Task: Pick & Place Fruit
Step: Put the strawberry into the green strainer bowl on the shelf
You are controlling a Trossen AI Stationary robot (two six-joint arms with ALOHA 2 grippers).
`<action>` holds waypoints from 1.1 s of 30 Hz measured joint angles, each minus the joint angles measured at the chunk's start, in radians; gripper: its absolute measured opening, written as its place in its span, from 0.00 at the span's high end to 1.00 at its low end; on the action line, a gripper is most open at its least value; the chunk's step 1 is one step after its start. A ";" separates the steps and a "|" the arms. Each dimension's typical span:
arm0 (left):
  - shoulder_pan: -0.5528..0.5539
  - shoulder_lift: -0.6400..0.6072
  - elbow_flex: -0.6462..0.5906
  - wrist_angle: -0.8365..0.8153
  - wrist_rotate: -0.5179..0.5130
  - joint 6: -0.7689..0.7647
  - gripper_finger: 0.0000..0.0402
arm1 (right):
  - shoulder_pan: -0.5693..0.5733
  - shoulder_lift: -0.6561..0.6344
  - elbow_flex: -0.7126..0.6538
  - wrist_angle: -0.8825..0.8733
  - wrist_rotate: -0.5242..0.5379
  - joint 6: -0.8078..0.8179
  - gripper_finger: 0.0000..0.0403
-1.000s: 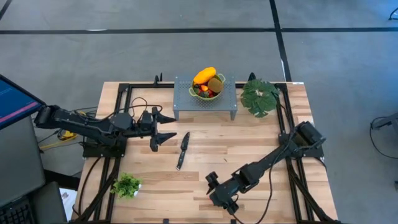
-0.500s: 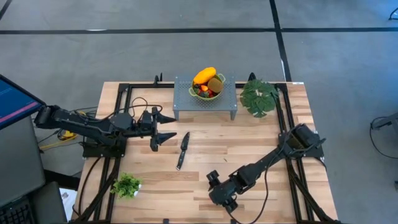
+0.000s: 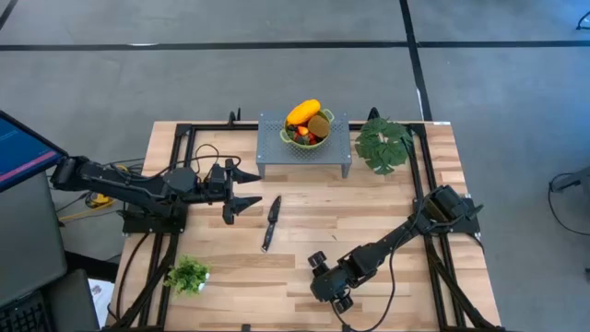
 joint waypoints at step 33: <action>0.000 0.000 0.000 -0.001 0.001 -0.036 0.26 | 0.000 -0.002 0.000 -0.083 -0.002 0.078 0.92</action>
